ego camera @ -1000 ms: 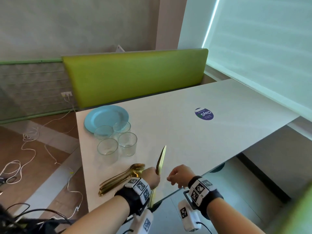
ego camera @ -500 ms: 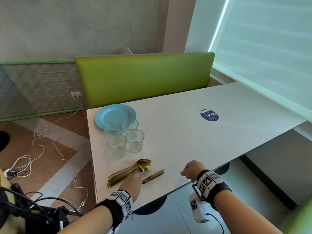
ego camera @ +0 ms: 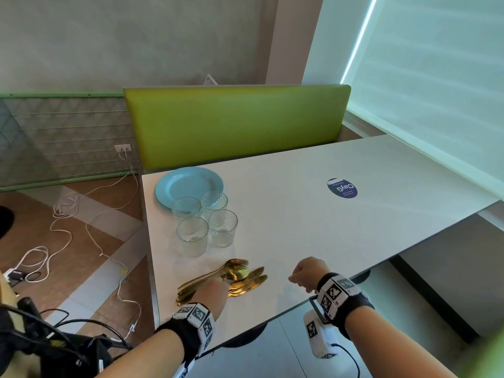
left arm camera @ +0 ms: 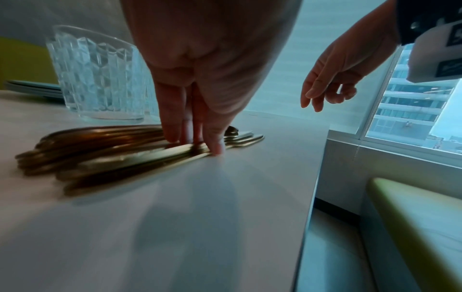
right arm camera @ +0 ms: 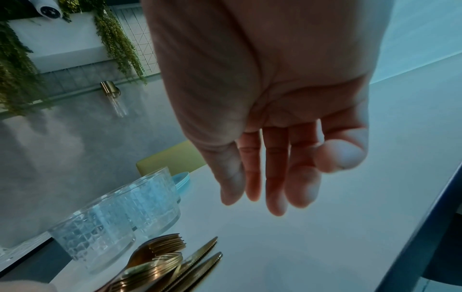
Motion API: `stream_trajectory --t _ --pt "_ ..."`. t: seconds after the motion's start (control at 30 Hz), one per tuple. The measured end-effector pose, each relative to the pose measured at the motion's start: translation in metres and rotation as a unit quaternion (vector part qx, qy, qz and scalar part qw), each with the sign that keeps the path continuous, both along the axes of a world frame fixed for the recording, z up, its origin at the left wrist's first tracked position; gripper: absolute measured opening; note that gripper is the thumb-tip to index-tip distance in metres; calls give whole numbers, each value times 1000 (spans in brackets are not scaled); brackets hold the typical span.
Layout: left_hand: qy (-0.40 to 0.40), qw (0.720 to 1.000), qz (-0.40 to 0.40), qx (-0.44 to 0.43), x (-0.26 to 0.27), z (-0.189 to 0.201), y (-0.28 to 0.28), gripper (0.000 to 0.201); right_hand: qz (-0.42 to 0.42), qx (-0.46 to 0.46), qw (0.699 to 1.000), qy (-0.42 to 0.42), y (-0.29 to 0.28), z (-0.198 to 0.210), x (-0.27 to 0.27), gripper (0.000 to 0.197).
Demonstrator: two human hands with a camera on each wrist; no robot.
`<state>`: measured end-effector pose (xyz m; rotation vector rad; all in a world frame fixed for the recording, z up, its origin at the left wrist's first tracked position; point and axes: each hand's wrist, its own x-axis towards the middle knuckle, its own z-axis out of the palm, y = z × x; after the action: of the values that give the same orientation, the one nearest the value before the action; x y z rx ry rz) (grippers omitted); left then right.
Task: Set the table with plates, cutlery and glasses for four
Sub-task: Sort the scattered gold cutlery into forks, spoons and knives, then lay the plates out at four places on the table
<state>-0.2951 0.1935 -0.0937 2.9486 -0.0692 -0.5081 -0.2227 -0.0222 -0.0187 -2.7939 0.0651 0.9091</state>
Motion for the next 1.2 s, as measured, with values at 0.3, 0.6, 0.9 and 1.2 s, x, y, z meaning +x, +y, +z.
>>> stream_trajectory --t 0.3,0.6,0.9,1.2 --pt "-65 998 -26 -3 17 43 8 27 -19 54 998 -14 21 14 26 23" --pt "-187 961 145 -145 114 132 60 21 33 84 996 -11 64 39 103 30" --pt "-48 953 287 -81 223 131 188 36 61 132 989 18 136 30 224 29" --pt "106 921 371 -63 258 46 243 45 77 170 980 73 188 -22 289 47"
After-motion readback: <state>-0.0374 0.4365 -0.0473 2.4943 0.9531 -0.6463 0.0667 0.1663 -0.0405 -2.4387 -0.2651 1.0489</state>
